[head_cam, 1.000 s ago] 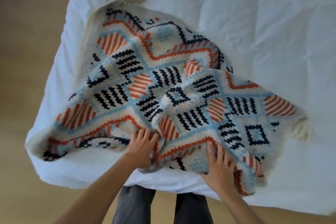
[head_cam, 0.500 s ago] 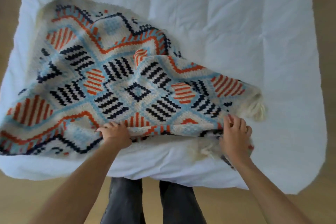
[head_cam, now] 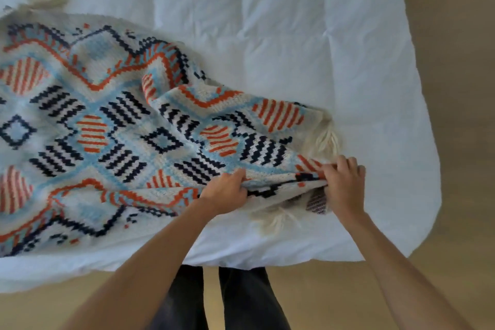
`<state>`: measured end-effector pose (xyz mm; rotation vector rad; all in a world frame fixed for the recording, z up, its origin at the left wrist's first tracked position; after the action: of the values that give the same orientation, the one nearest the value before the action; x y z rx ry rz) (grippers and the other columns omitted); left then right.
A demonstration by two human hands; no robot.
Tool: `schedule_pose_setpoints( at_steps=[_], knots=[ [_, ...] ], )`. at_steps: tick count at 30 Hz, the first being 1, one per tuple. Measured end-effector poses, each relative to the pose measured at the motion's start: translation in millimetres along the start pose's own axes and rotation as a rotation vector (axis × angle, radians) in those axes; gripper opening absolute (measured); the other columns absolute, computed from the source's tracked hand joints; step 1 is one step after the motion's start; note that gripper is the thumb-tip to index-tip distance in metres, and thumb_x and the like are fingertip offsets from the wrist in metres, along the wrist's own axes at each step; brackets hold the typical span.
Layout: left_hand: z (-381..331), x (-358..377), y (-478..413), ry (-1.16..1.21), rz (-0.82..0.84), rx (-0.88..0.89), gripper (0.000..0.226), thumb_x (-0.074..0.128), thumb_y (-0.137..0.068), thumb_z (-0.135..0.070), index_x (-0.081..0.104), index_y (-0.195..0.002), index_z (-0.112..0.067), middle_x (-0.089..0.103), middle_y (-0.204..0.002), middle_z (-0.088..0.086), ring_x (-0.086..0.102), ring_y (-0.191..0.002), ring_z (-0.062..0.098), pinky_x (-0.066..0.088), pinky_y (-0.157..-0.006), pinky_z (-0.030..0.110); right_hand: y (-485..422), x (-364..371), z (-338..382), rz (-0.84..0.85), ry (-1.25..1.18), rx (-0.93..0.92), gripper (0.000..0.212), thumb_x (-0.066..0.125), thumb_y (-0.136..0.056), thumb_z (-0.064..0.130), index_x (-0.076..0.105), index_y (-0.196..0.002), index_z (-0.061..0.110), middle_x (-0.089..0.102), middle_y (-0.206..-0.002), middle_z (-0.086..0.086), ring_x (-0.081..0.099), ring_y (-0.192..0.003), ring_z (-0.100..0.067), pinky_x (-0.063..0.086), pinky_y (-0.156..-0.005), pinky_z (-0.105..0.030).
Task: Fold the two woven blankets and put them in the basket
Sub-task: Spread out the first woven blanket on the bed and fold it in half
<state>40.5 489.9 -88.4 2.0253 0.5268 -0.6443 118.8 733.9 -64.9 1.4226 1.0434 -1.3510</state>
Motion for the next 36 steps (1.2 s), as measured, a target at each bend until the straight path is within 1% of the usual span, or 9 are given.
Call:
schedule_pose_setpoints(
  at_steps=[4,7,10,14,16,20,26,32,36],
  knots=[
    [-5,19,-7,-0.063,0.192,0.034,0.021,0.041,-0.092,-0.031,0.054,-0.093,-0.015,0.059,-0.078,0.007,0.057,-0.072,0.025,0.05,-0.065,0.031,16,5,-6,0.021,0.048,0.009,0.042,0.069,-0.049,-0.011,0.064,-0.086,0.008,0.056,-0.088,-0.013,0.048,-0.081,-0.032,0.034,-0.068,-0.04],
    [13,44,-3,-0.128,0.379,-0.048,0.028,0.046,-0.091,-0.035,0.049,-0.078,-0.01,0.054,-0.075,0.005,0.052,-0.068,0.018,0.05,-0.066,0.029,60,41,6,0.298,0.067,-0.068,0.063,0.082,-0.046,0.0,0.066,-0.106,0.012,0.061,-0.103,-0.016,0.058,-0.09,-0.038,0.05,-0.071,-0.048],
    [20,53,-7,-0.195,0.355,-0.029,0.025,0.042,-0.093,-0.031,0.047,-0.083,-0.01,0.049,-0.077,0.003,0.052,-0.069,0.018,0.055,-0.071,0.031,85,59,8,0.621,0.039,0.031,0.085,0.086,-0.046,0.001,0.058,-0.125,0.017,0.056,-0.115,-0.018,0.059,-0.093,-0.041,0.055,-0.069,-0.05],
    [10,36,-16,-0.196,0.305,0.01,0.012,0.036,-0.094,-0.014,0.047,-0.09,-0.011,0.053,-0.085,0.003,0.052,-0.068,0.015,0.045,-0.056,0.022,78,55,14,0.866,-0.084,0.089,0.077,0.056,-0.082,0.014,0.02,-0.148,0.027,0.028,-0.144,-0.012,0.038,-0.124,-0.034,0.045,-0.095,-0.04],
    [2,16,-24,-0.156,0.2,0.031,0.009,0.037,-0.094,-0.012,0.045,-0.095,-0.012,0.055,-0.091,0.004,0.052,-0.067,0.016,0.044,-0.053,0.024,60,48,12,0.965,-0.192,0.148,0.067,0.052,-0.078,0.019,0.034,-0.143,0.029,0.037,-0.142,-0.005,0.041,-0.124,-0.028,0.044,-0.096,-0.039],
    [-12,-43,-53,-0.118,-0.199,0.151,0.025,0.042,-0.093,-0.014,0.046,-0.117,-0.011,0.05,-0.115,0.008,0.047,-0.104,0.024,0.046,-0.081,0.031,-14,26,21,0.697,-0.217,0.08,0.023,0.045,-0.087,0.017,0.063,-0.102,0.017,0.054,-0.116,-0.002,0.047,-0.111,-0.019,0.04,-0.1,-0.038],
    [16,-125,-113,-0.266,-0.528,0.172,0.035,0.039,-0.094,-0.022,0.044,-0.126,-0.008,0.04,-0.132,0.016,0.038,-0.122,0.031,0.034,-0.102,0.042,-122,17,65,0.225,-0.273,0.059,0.038,0.044,-0.094,0.007,0.052,-0.131,0.012,0.042,-0.143,-0.007,0.036,-0.134,-0.025,0.028,-0.111,-0.042],
    [72,-152,-174,-0.281,-0.252,-0.003,0.038,0.051,-0.088,0.0,0.044,-0.124,-0.006,0.032,-0.139,0.013,0.057,-0.103,0.032,0.055,-0.067,0.035,-164,44,79,0.371,-0.277,0.192,0.031,0.051,-0.094,0.021,0.048,-0.123,0.011,0.057,-0.119,-0.009,0.061,-0.081,-0.017,0.055,-0.07,-0.029],
    [89,-142,-162,-0.317,-0.157,-0.17,0.077,0.054,-0.081,0.01,0.017,-0.144,-0.016,0.019,-0.144,0.025,0.059,-0.068,0.027,0.048,-0.055,0.03,-141,73,88,0.496,-0.193,0.158,0.082,0.063,-0.085,0.013,0.012,-0.148,0.025,0.011,-0.153,-0.015,0.055,-0.059,-0.014,0.053,-0.051,-0.025]
  ],
)
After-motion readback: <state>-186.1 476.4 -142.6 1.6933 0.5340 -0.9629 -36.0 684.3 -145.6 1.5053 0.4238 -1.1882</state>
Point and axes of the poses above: each hand's wrist, its own y-axis away from the middle knuckle, its own x-axis out of the palm, z = x × y, the point moved 3 cm from there along -y, towards the middle knuckle
